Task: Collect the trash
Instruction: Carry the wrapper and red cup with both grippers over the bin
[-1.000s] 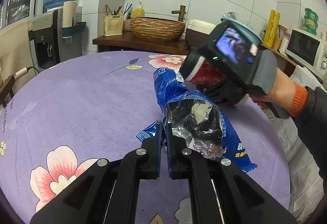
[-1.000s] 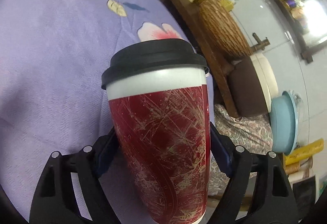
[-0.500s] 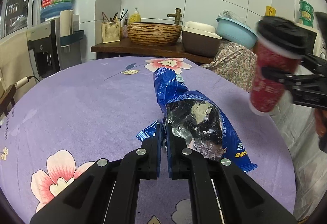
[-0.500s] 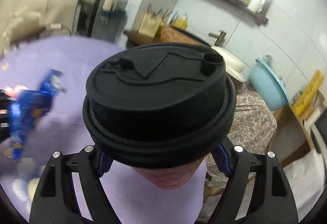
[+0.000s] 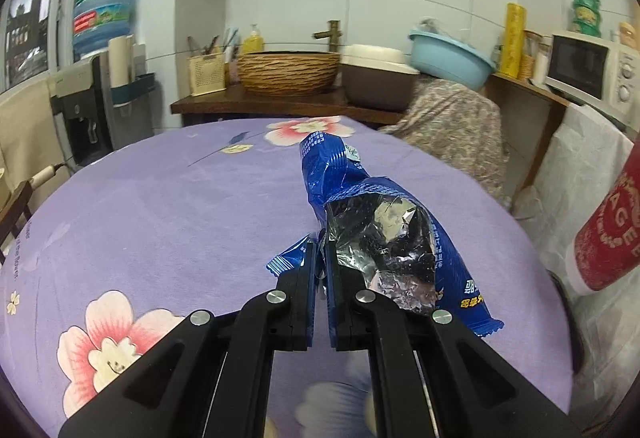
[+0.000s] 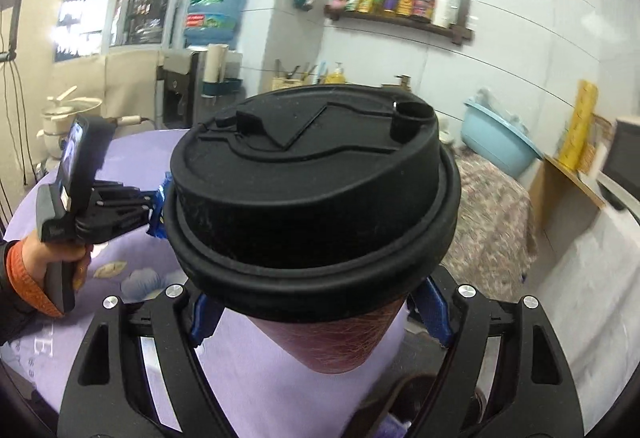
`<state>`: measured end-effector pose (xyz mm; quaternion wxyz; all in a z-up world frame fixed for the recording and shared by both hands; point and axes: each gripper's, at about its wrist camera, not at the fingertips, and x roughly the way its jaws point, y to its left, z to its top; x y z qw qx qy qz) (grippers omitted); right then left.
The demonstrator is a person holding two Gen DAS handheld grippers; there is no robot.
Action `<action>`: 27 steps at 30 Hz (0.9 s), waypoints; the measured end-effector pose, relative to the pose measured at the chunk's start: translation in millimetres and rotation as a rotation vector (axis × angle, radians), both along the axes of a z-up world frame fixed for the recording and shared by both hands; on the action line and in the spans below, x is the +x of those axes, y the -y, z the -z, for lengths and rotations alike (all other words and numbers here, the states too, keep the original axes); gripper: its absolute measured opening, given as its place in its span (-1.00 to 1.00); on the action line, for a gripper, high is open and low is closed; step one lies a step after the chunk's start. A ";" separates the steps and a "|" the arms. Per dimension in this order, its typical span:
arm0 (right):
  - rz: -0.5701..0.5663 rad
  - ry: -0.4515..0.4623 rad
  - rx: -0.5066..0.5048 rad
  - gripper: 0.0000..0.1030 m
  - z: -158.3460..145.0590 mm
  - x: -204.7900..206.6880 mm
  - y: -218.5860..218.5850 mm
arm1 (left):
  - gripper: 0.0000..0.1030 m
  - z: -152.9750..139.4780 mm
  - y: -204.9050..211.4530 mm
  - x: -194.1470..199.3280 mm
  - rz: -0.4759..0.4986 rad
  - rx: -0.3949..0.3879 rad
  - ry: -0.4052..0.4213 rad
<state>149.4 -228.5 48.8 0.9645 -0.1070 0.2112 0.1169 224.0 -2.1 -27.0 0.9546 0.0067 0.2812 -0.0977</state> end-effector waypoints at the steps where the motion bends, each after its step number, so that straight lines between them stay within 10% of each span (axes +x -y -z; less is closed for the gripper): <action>1: 0.011 0.001 0.006 0.53 0.7 -6.4 7.2 | -0.89 -2.4 7.5 -5.4 0.016 0.000 0.004; 11: 0.249 0.006 0.056 0.53 22.4 -67.7 87.9 | -0.89 -12.3 117.1 -66.9 0.275 -0.029 0.034; 27: 0.622 -0.125 0.124 0.53 102.2 -126.6 214.9 | -0.89 56.5 282.0 -101.6 0.590 0.076 -0.135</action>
